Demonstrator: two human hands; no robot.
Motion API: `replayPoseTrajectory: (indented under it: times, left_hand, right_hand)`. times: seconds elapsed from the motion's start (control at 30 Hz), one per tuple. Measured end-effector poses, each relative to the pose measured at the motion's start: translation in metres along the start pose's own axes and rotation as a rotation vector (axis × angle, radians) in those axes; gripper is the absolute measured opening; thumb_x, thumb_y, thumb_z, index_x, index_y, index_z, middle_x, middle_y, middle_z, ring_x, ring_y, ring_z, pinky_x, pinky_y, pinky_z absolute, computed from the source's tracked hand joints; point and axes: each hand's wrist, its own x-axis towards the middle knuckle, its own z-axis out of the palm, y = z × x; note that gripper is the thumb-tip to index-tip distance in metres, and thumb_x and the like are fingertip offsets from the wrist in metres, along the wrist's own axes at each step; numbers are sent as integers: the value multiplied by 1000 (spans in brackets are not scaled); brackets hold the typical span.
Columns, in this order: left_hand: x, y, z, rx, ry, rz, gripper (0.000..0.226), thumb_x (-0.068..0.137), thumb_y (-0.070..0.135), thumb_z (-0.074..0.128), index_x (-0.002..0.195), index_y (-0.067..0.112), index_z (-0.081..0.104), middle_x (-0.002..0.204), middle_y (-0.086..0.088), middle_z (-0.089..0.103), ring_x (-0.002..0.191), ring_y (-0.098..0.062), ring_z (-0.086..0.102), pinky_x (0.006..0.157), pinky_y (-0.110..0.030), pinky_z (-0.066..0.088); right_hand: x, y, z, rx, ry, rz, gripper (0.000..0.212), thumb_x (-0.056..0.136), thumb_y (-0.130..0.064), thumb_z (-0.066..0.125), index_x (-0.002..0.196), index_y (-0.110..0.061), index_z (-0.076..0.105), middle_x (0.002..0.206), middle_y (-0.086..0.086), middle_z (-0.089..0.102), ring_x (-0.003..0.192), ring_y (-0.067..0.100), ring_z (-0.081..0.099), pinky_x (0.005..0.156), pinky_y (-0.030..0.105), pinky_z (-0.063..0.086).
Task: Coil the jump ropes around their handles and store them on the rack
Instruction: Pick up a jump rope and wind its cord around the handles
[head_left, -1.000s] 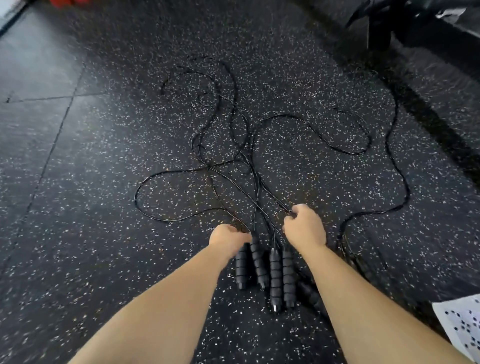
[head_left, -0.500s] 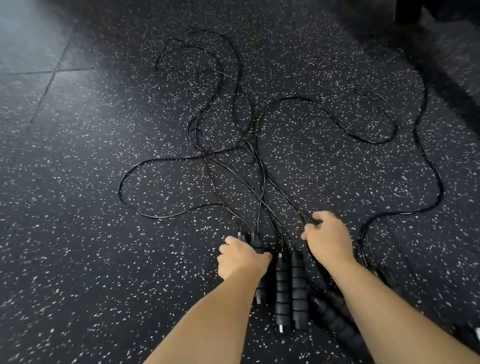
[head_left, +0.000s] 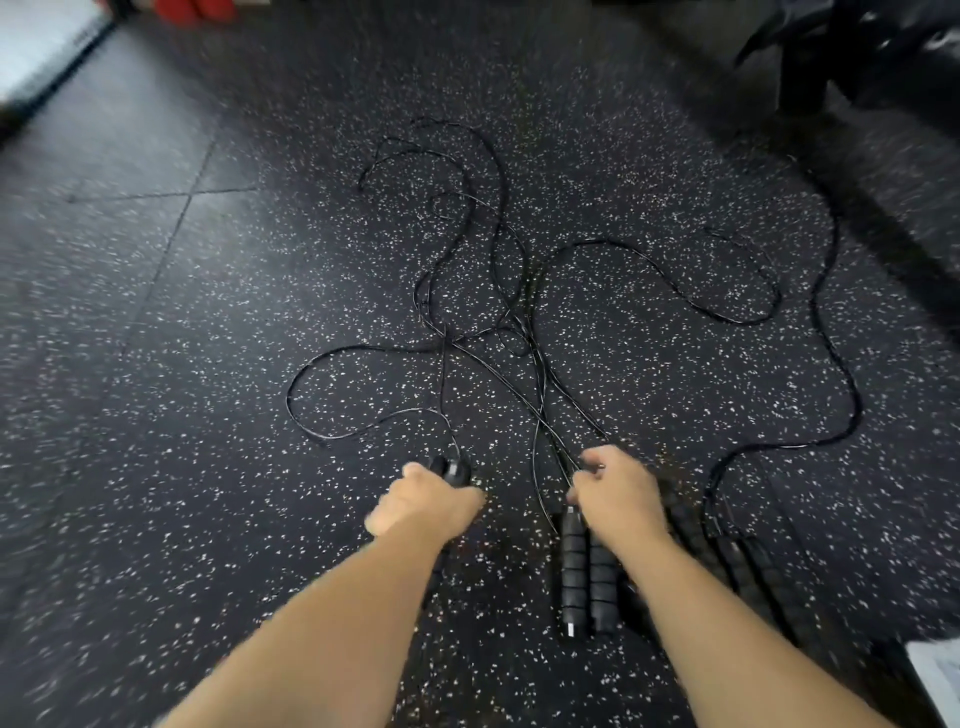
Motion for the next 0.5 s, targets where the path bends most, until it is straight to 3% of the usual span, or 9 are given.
replayPoseTrajectory:
  times: [0.1, 0.23, 0.4, 0.5]
  left_hand:
    - [-30, -10, -45, -3, 3, 40, 64, 69, 54, 56, 117, 15, 39, 101, -2, 60, 93, -24, 61, 92, -39, 50]
    - [-85, -18, -90, 65, 95, 163, 61, 66, 43, 53, 119, 14, 49, 101, 0, 63, 92, -23, 62, 89, -37, 51]
    - [-157, -42, -125, 394, 259, 326, 50, 76, 47, 52, 117, 20, 52, 107, -4, 58, 100, -28, 59, 93, -43, 47]
    - [-195, -63, -143, 673, 384, 463, 53, 78, 45, 57, 125, 24, 49, 118, -6, 54, 114, -29, 52, 98, -49, 38]
  right_hand:
    - [-47, -24, -1, -4, -88, -60, 34, 92, -24, 50, 125, -25, 55, 107, -4, 68, 94, 15, 62, 76, 31, 50]
    - [-104, -58, -18, 51, -83, -119, 35, 91, -23, 48, 125, -23, 56, 114, -1, 65, 102, 21, 60, 86, 37, 51]
    - [-179, -84, -38, 49, -29, -208, 37, 94, -21, 48, 131, -21, 51, 122, 3, 62, 108, 24, 58, 84, 34, 49]
    - [-219, -93, -46, -41, 47, -276, 52, 94, -24, 52, 143, -19, 34, 136, 6, 49, 124, 26, 44, 91, 37, 43]
